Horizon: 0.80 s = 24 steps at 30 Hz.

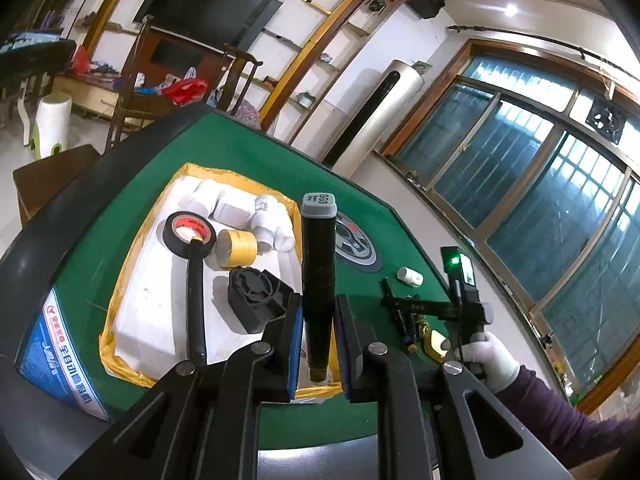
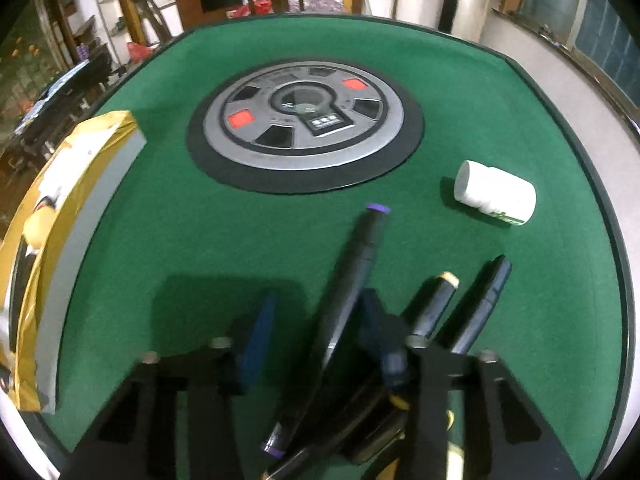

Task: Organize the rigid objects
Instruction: 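Grasp a purple-capped black marker with the right tool while the left tool holds its marker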

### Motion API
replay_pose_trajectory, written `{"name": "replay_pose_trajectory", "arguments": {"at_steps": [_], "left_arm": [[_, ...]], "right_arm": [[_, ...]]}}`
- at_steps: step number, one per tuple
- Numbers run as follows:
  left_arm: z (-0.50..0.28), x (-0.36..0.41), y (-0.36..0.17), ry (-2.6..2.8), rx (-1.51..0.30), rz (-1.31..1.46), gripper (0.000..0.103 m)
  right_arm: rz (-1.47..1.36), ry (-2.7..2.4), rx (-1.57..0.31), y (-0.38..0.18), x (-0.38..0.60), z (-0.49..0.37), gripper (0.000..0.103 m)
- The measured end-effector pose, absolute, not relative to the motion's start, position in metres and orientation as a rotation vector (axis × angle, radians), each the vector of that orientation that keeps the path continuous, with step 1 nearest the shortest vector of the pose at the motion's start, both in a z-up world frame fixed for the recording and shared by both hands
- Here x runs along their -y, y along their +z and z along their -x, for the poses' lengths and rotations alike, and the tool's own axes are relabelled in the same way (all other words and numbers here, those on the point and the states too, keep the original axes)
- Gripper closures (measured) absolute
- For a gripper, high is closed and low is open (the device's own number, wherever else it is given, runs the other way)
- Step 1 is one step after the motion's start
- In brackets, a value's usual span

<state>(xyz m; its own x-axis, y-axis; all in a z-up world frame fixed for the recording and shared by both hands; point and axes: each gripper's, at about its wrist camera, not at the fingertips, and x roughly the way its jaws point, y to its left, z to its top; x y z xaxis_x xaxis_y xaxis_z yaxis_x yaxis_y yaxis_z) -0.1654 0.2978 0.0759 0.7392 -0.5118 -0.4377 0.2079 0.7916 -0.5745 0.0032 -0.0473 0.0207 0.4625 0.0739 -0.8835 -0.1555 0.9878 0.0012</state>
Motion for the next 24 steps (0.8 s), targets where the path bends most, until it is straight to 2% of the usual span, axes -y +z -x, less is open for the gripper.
{"name": "replay_pose_trajectory", "arguments": {"at_steps": [1,2,7,15,24], "left_arm": [[0.164,-0.299,0.075,-0.412,-0.63,0.527,0.088],[0.164,-0.299,0.076,-0.41,-0.633,0.528,0.088],[0.165,-0.308,0.078,-0.393,-0.65,0.524,0.088],[0.166,-0.329,0.083,-0.36,-0.69,0.537,0.088],[0.134,-0.338,0.084,-0.303,-0.823,0.424,0.088]], "right_arm": [[0.076,0.154,-1.08,0.021,0.047,-0.001,0.085],[0.051,0.183,-1.08,0.022,0.047,0.003,0.087],[-0.032,0.292,-1.026,0.038,0.043,0.021,0.088],[-0.17,0.561,-0.925,0.092,0.01,0.047,0.088],[-0.251,0.777,-1.005,0.101,-0.076,0.046,0.088]]}}
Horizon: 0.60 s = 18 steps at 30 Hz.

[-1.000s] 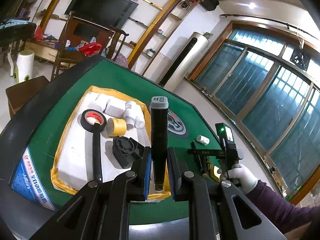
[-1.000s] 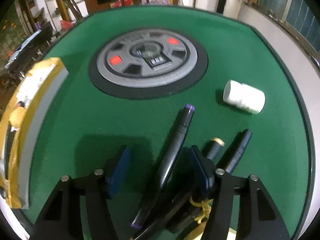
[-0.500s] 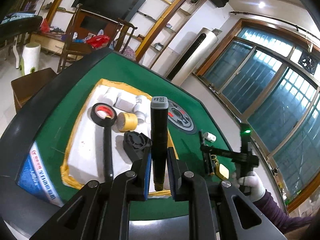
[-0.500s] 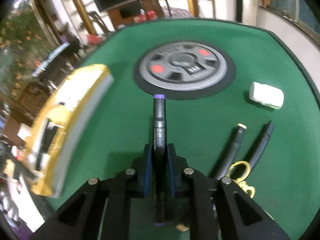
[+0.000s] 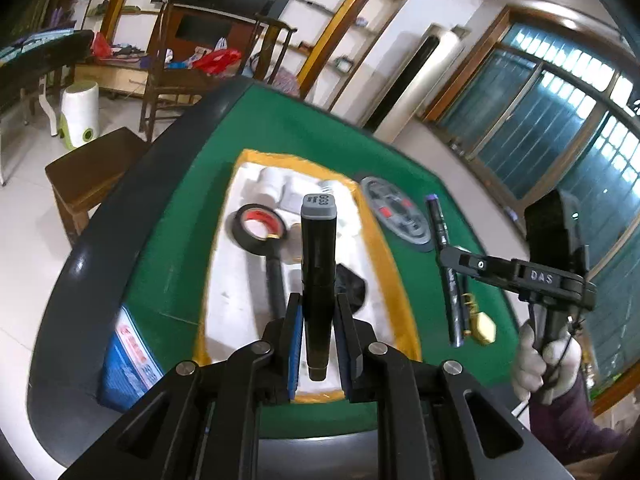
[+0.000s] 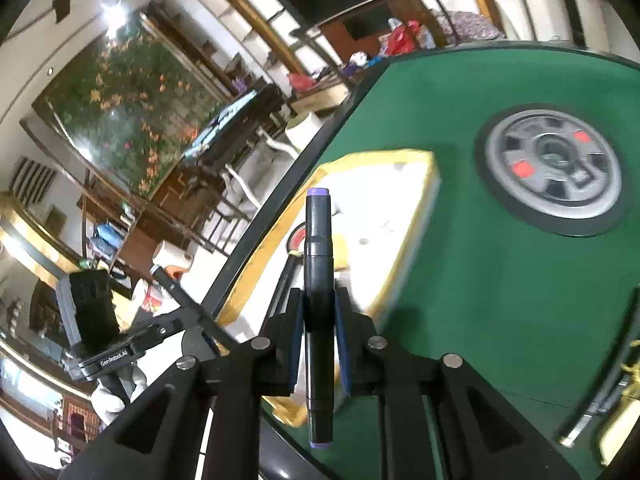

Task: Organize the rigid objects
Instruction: 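Grasp a purple-capped black marker with the right tool while the left tool holds its marker, then lower both markers into the foam tray and open both tools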

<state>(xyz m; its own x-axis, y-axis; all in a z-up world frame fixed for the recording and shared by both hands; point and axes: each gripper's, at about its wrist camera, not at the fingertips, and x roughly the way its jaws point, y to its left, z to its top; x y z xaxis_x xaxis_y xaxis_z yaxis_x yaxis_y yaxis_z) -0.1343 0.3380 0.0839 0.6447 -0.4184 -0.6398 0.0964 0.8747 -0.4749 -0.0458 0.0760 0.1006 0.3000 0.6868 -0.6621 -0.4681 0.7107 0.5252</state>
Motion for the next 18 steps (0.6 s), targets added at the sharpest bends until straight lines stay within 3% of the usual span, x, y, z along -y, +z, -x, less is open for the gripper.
{"name": "replay_pose_trajectory", "arguments": {"at_steps": [8,18], "left_arm": [[0.098,-0.33,0.066,-0.295,-0.917,0.419,0.088],[0.064,-0.299,0.045,-0.319,-1.0,0.381,0.088]], "right_arm": [[-0.161,0.759,-1.088,0.067,-0.143,0.044,0.088],[-0.026,0.648,-1.063,0.062,-0.151,0.038,0.088]]}}
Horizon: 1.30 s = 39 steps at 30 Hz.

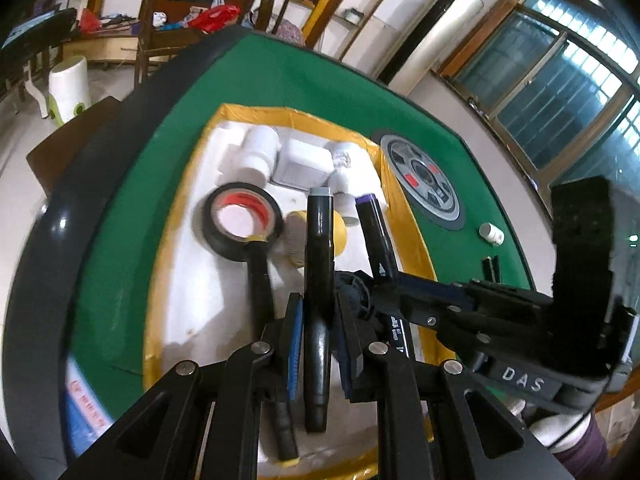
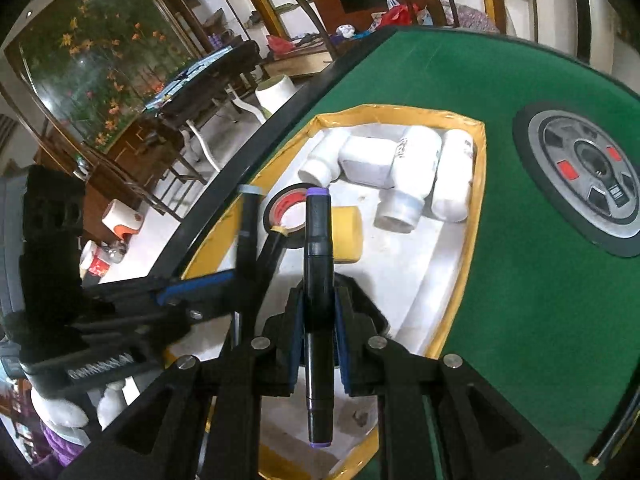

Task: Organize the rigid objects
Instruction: 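Lower both markers into the foam tray and open both tools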

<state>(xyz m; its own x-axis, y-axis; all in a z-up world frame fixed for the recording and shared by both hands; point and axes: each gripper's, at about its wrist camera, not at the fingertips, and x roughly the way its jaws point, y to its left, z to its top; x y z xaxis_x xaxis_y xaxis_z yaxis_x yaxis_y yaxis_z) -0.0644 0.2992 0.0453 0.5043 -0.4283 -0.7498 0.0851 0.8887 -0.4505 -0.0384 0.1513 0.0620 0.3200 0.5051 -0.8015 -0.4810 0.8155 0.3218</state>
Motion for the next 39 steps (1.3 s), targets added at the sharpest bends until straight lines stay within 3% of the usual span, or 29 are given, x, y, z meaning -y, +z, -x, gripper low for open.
{"name": "replay_pose_trajectory", "arguments": {"at_steps": [8,10,16,32,39], "left_arm": [[0.065,-0.291,0.044,-0.283,-0.987,0.399,0.084],[0.069,-0.294,0.049,-0.27,-0.959,0.418,0.065],[0.094,-0.305,0.065,-0.243,-0.845,0.458,0.046],[0.117,-0.354,0.043,-0.159,-0.803,0.589,0.041],[0.123,-0.343,0.05,-0.143,-0.769,0.498,0.037]], "right_arm": [[0.021,0.586,-1.038,0.057,-0.15,0.033,0.088],[0.039,0.567,-1.028,0.057,-0.15,0.033,0.088],[0.051,0.543,-0.994,0.06,-0.145,0.032,0.088],[0.133,0.439,-1.013,0.052,-0.155,0.023,0.086],[0.083,0.5,-1.102,0.048,-0.158,0.037,0.086]]}}
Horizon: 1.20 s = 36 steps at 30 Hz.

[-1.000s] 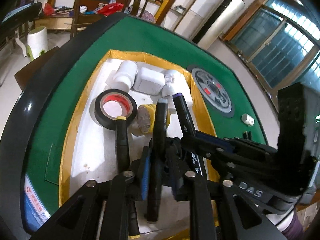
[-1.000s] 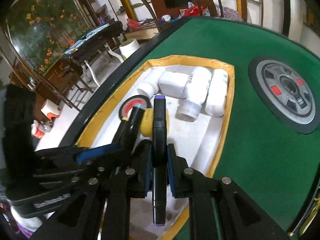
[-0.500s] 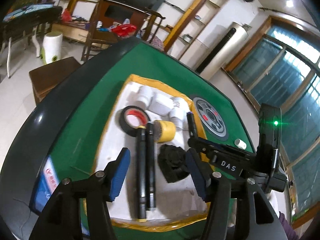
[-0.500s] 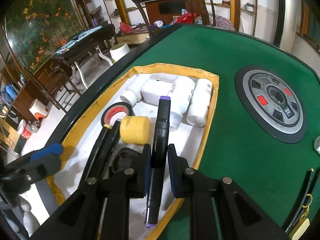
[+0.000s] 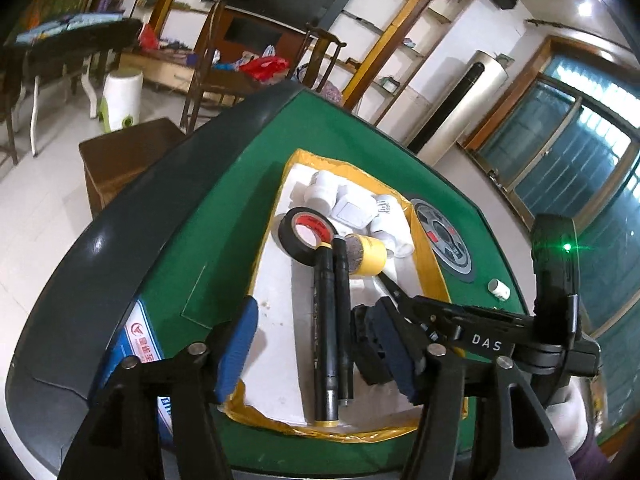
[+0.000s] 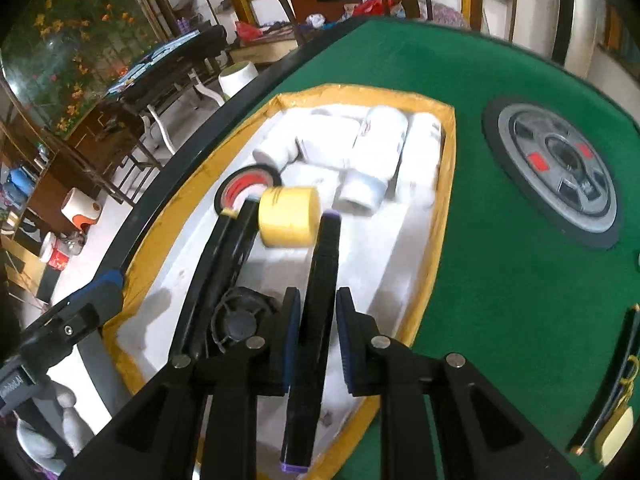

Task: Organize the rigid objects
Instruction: 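Lower both markers into the foam tray and open both tools, then move both open tools back over the remaining marker pens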

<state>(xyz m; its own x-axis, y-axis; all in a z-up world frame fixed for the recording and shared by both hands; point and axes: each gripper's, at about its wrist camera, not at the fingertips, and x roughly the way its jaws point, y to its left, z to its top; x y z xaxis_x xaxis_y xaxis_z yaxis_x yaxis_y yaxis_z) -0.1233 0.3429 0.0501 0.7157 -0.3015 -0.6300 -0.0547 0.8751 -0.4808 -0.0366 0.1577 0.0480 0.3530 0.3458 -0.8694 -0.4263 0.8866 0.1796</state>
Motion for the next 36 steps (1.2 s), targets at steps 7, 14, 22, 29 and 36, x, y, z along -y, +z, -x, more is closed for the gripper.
{"name": "replay_pose_trajectory", "arguments": {"at_steps": [7,14,22,29,36], "left_arm": [[0.126,-0.329,0.055,-0.141,-0.771,0.457,0.036],[0.134,-0.319,0.063,-0.13,-0.763,0.431,0.036],[0.137,-0.292,0.079,-0.152,-0.74,0.385,0.036],[0.133,-0.265,0.086,-0.201,-0.777,0.377,0.036],[0.119,-0.212,0.105,-0.336,-0.807,0.381,0.032]], "right_arm": [[0.084,0.469,-1.056,0.056,-0.153,0.045,0.072],[0.059,0.493,-0.903,0.084,-0.132,0.06,0.044],[-0.017,0.44,-0.826,0.094,-0.077,0.065,0.036],[-0.147,0.339,-0.828,0.084,0.001,0.06,0.036],[-0.253,0.266,-0.802,0.08,0.071,0.061,0.035]]}}
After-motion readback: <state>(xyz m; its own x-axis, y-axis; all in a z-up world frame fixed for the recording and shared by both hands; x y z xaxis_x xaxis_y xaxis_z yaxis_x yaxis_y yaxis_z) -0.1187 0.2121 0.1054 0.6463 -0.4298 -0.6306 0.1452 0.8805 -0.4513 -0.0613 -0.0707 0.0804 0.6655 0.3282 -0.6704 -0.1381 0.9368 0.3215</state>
